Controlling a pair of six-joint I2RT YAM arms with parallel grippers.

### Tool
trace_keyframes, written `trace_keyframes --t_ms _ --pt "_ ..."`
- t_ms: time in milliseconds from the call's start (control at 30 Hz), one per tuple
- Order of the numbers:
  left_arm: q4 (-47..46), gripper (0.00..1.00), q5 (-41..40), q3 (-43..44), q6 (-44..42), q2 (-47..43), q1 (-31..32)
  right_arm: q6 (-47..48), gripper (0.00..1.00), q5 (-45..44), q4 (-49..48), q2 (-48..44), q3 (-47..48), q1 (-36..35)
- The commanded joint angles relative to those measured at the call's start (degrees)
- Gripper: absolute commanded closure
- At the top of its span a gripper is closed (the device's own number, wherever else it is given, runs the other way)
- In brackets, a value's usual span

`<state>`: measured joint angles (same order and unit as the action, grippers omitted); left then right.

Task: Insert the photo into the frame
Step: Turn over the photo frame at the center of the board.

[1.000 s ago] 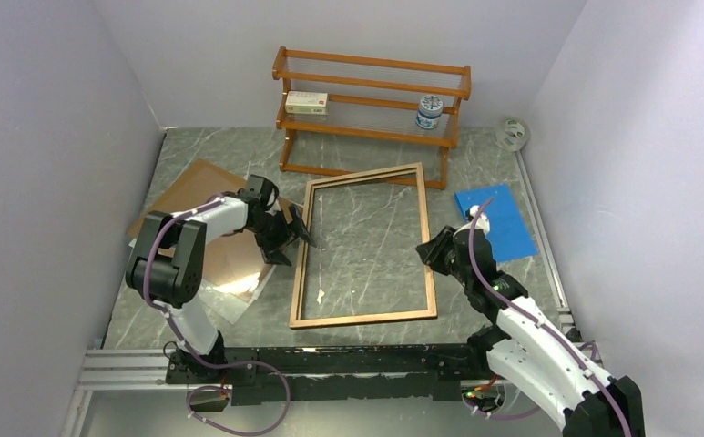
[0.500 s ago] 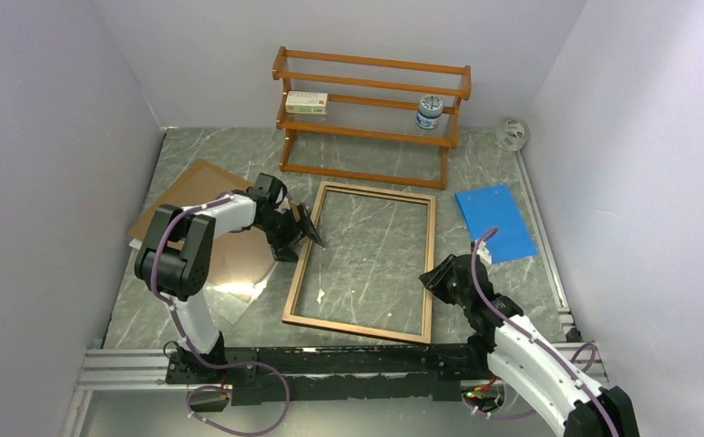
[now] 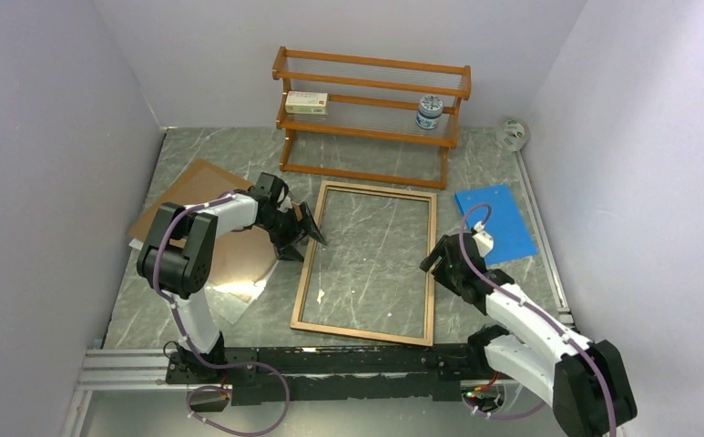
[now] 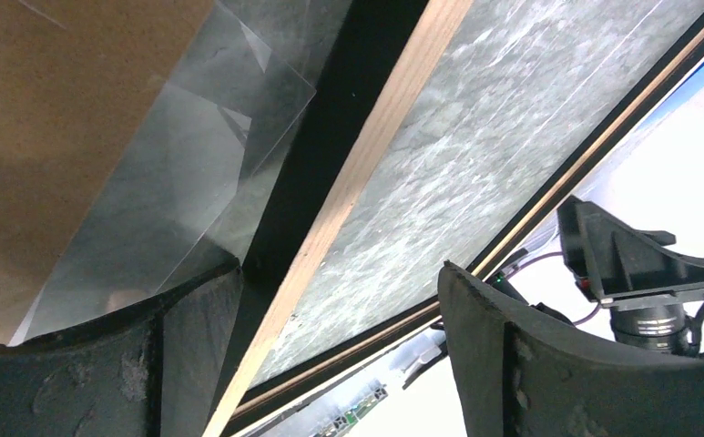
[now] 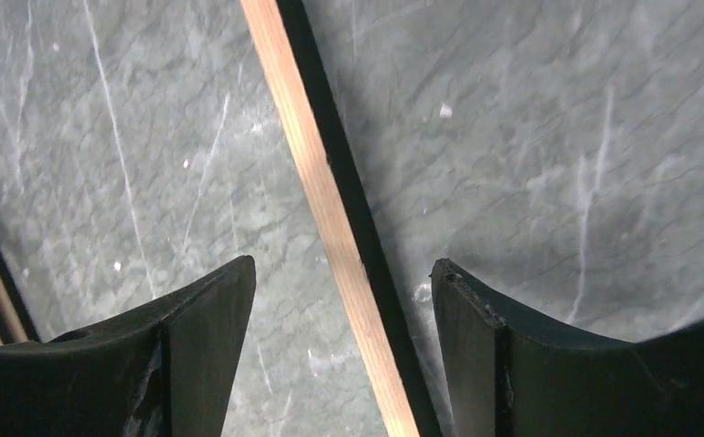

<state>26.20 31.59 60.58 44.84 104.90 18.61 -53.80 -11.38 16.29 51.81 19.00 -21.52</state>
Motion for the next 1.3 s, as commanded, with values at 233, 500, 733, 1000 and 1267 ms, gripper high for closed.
trace_keyframes --t_ms 233,500,733,1000,1267 --pt "0.79 0.37 -10.20 -0.90 -3.77 2.06 1.32 7.92 0.34 -5.37 1.50 13.61 9.03 1.37" --pt "0.02 0.54 -9.68 0.21 -3.61 3.79 2.23 12.02 0.57 -2.90 -1.76 20.67 11.77 1.63" --pt "-1.72 0.61 -8.06 2.51 -2.44 6.23 3.81 15.32 0.74 -2.80 -3.17 26.70 15.91 2.59" --pt "-2.77 0.62 -7.45 4.49 -1.78 8.83 4.15 19.19 0.79 -2.39 -4.16 32.30 21.37 4.34" --pt "-3.86 0.62 -6.09 5.13 -1.24 10.17 4.33 22.85 0.76 -1.34 -5.53 36.10 25.14 6.84"
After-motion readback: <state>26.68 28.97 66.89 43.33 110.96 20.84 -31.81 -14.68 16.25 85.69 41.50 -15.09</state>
